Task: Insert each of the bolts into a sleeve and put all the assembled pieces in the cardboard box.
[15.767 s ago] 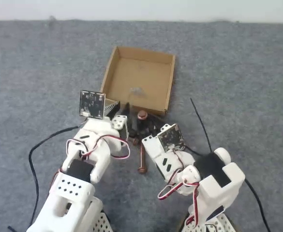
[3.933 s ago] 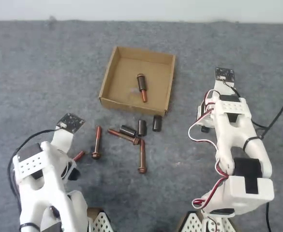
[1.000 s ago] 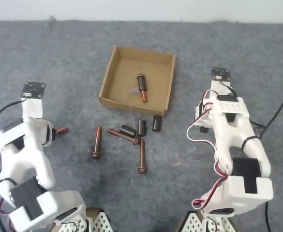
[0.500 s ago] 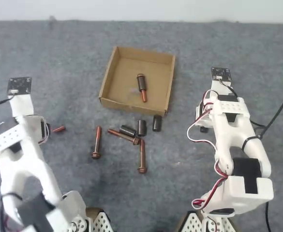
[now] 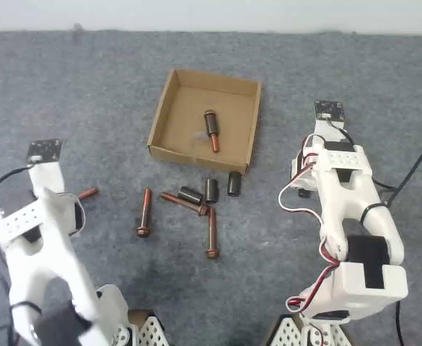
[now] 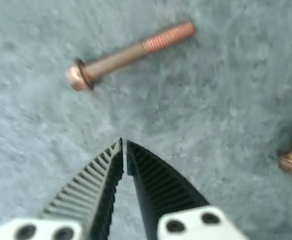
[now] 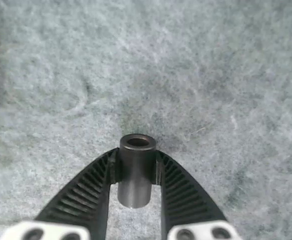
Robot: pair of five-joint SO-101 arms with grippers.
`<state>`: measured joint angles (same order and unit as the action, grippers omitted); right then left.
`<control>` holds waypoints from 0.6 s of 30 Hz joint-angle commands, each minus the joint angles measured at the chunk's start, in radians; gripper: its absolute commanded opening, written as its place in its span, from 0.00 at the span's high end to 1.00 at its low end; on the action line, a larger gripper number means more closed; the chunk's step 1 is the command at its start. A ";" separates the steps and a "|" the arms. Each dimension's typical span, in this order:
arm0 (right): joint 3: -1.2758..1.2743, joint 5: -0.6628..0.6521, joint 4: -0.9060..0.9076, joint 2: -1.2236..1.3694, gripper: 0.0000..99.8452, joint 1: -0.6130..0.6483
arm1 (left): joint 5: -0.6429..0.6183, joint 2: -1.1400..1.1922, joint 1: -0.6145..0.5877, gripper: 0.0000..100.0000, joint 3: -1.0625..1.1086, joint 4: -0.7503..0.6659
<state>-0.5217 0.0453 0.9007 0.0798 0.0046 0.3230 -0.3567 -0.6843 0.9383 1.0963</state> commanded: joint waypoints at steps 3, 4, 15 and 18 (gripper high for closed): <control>0.051 -0.017 0.008 -0.004 0.99 0.010 | -0.186 0.173 0.003 0.99 -0.085 -0.114; 0.051 -0.017 0.008 -0.004 0.99 0.010 | -0.207 0.206 0.002 0.99 -0.117 -0.095; 0.051 -0.017 0.008 -0.004 0.99 0.010 | -0.414 0.422 0.009 0.99 -0.389 -0.051; 0.051 -0.017 0.008 -0.004 0.99 0.010 | -0.433 0.486 0.023 0.99 -0.469 -0.052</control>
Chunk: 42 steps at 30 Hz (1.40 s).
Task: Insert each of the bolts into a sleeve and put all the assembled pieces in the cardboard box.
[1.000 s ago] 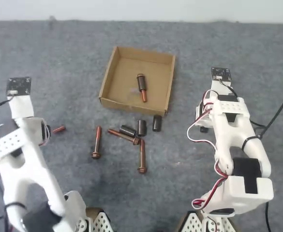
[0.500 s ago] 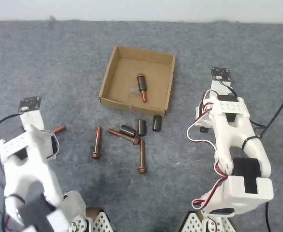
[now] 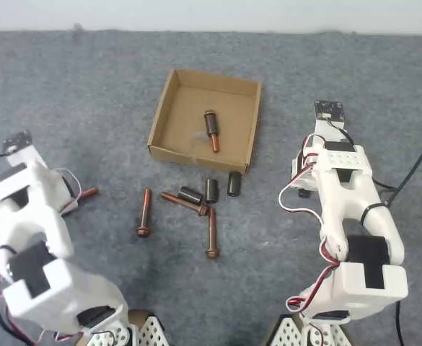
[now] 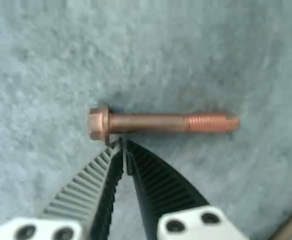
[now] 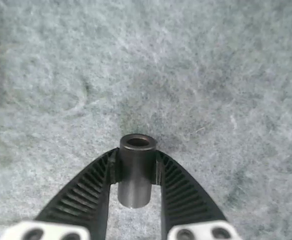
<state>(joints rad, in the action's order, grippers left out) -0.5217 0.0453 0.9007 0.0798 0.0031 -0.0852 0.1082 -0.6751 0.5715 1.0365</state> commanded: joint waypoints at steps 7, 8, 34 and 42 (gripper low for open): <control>0.051 -0.017 0.008 -0.004 0.99 0.012 | -0.072 0.235 0.014 0.99 -0.332 0.014; 0.051 -0.017 0.008 -0.004 0.99 0.012 | -0.078 0.247 0.014 0.99 -0.349 0.014; 0.051 -0.054 0.002 -0.004 0.99 0.036 | -0.585 0.112 0.034 0.77 -0.300 -0.025; 0.051 -0.054 0.007 -0.004 0.99 0.033 | -0.588 0.235 0.029 0.84 -0.375 -0.017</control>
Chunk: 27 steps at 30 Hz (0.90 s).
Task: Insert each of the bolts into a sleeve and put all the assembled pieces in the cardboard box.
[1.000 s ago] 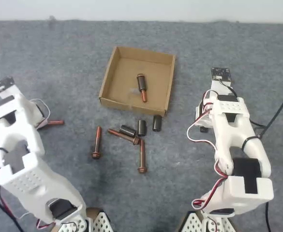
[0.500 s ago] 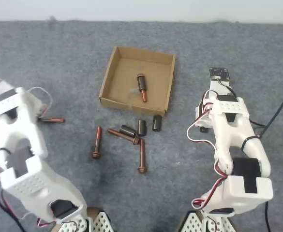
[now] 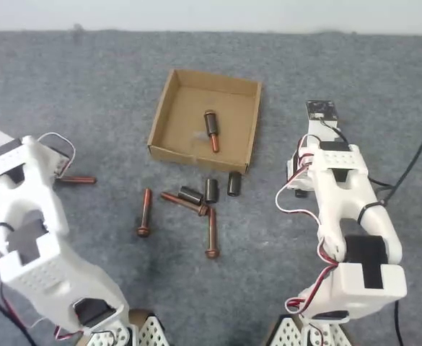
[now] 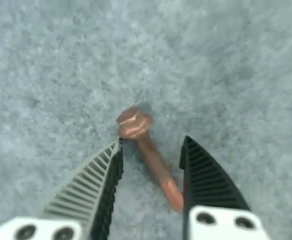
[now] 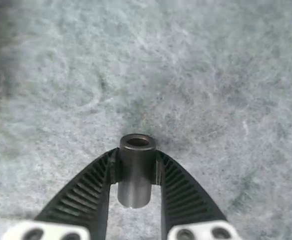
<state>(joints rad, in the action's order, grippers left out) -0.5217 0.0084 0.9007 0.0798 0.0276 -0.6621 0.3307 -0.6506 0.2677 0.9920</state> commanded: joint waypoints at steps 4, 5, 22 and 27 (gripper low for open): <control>0.051 -0.017 0.007 -0.004 0.99 0.008 | -0.011 0.071 -0.009 0.85 -0.133 0.060; 0.051 -0.017 0.007 -0.004 0.99 0.008 | -0.011 0.080 -0.012 0.85 -0.142 0.064; 0.051 -0.017 0.008 -0.004 0.99 0.008 | 0.216 0.129 0.018 0.99 -0.203 0.098; 0.051 -0.017 0.008 -0.004 0.99 0.008 | 0.456 0.009 0.080 0.99 -0.099 0.083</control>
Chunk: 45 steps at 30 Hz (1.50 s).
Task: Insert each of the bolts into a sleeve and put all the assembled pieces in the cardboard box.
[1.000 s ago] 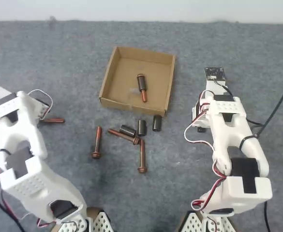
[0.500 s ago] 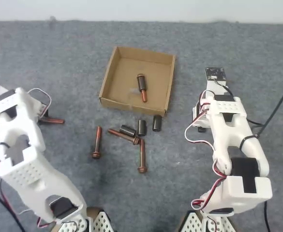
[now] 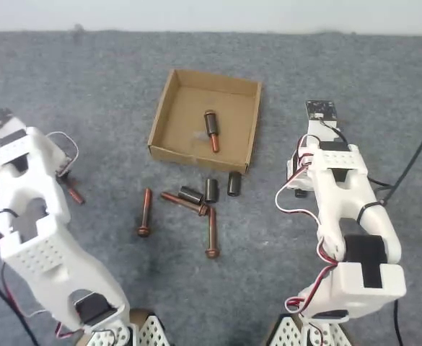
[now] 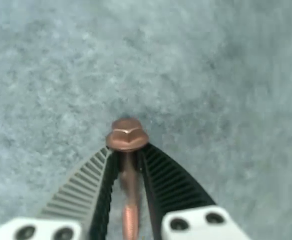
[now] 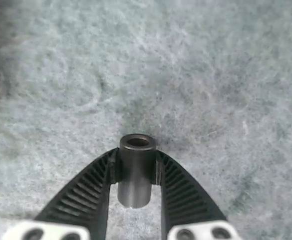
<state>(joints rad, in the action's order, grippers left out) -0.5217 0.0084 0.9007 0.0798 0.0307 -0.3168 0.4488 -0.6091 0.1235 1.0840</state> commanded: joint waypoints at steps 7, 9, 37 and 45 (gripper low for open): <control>0.051 -0.017 0.008 -0.004 0.99 0.005 | 0.123 -0.308 0.110 0.99 0.252 -0.117; 0.051 -0.017 0.008 -0.004 0.99 0.005 | 0.123 -0.350 0.133 0.99 0.298 -0.140; 0.101 0.000 0.008 -0.197 0.99 0.061 | 0.121 -0.416 0.190 0.99 0.433 -0.319; 0.077 0.084 -0.021 -0.197 0.99 0.061 | 0.114 -0.411 0.166 0.99 0.430 -0.307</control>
<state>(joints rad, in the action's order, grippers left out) -0.4803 0.0760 0.9007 -0.0476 0.0783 -0.1987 0.0974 -0.4342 0.5639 0.7756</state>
